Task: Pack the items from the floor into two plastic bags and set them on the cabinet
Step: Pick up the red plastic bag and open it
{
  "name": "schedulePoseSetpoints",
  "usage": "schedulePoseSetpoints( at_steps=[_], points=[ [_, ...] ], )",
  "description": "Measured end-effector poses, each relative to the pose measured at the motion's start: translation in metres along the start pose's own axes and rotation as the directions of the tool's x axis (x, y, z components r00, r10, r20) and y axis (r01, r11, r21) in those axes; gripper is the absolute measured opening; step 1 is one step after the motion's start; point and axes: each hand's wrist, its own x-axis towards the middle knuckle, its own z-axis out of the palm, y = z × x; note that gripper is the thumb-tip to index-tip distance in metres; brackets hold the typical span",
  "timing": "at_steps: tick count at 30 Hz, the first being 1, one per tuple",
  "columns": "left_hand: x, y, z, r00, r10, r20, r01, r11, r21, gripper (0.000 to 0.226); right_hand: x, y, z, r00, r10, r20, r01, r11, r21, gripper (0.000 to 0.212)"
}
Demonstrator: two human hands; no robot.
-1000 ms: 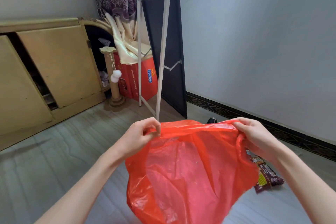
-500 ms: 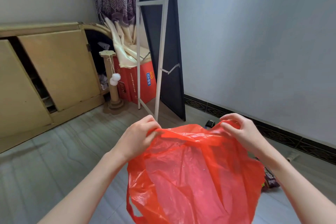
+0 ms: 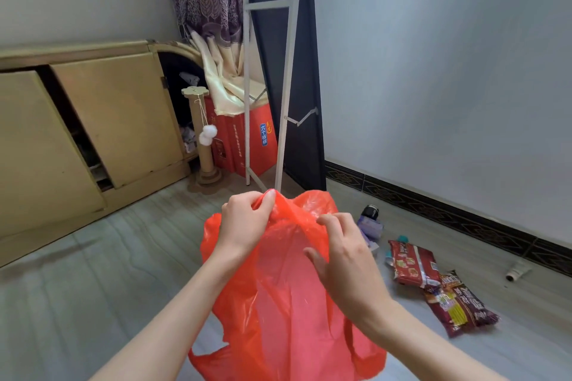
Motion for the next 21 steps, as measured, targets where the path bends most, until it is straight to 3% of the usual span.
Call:
schedulePoseSetpoints(
  at_steps=[2, 6, 9, 12, 14, 16, 18, 21],
  points=[
    [0.001, -0.001, -0.003, 0.998, -0.027, 0.05, 0.033, 0.993, -0.114, 0.047, 0.005, 0.009, 0.0, 1.0, -0.016, -0.019, 0.013, 0.987, -0.158, 0.012],
    [0.001, -0.003, -0.004, 0.98, -0.068, 0.187, 0.129, 0.931, -0.341, 0.048, 0.021, 0.023, -0.01, 0.995, 0.1, -0.007, -0.096, 0.923, -0.374, 0.007],
    [0.001, -0.003, -0.002, 0.979, -0.098, 0.179, 0.157, 0.922, -0.354, 0.04, 0.025, 0.022, -0.013, 0.988, 0.125, -0.087, -0.143, 0.958, -0.249, 0.014],
    [0.002, -0.003, 0.002, 0.985, -0.158, 0.076, 0.175, 0.924, -0.341, 0.04, 0.017, 0.003, -0.008, 0.977, -0.03, -0.213, 0.021, 0.999, -0.043, 0.012],
    [0.002, -0.003, 0.003, 0.978, -0.196, 0.064, 0.206, 0.902, -0.38, 0.039, 0.01, -0.004, 0.0, 0.987, -0.066, -0.147, 0.057, 0.996, -0.064, 0.028],
    [0.001, 0.0, 0.003, 0.976, -0.182, 0.119, 0.215, 0.884, -0.415, 0.038, 0.008, -0.001, 0.007, 0.999, -0.011, -0.036, 0.004, 0.982, -0.188, 0.035],
    [0.0, 0.002, 0.003, 0.974, -0.12, 0.192, 0.193, 0.884, -0.425, 0.038, 0.015, 0.011, 0.007, 0.998, 0.068, 0.0, -0.065, 0.951, -0.303, 0.027],
    [-0.001, 0.003, -0.001, 0.962, -0.013, 0.272, 0.134, 0.891, -0.434, 0.039, 0.029, 0.031, 0.0, 0.98, 0.179, -0.083, -0.188, 0.974, -0.125, 0.017]
  ],
)
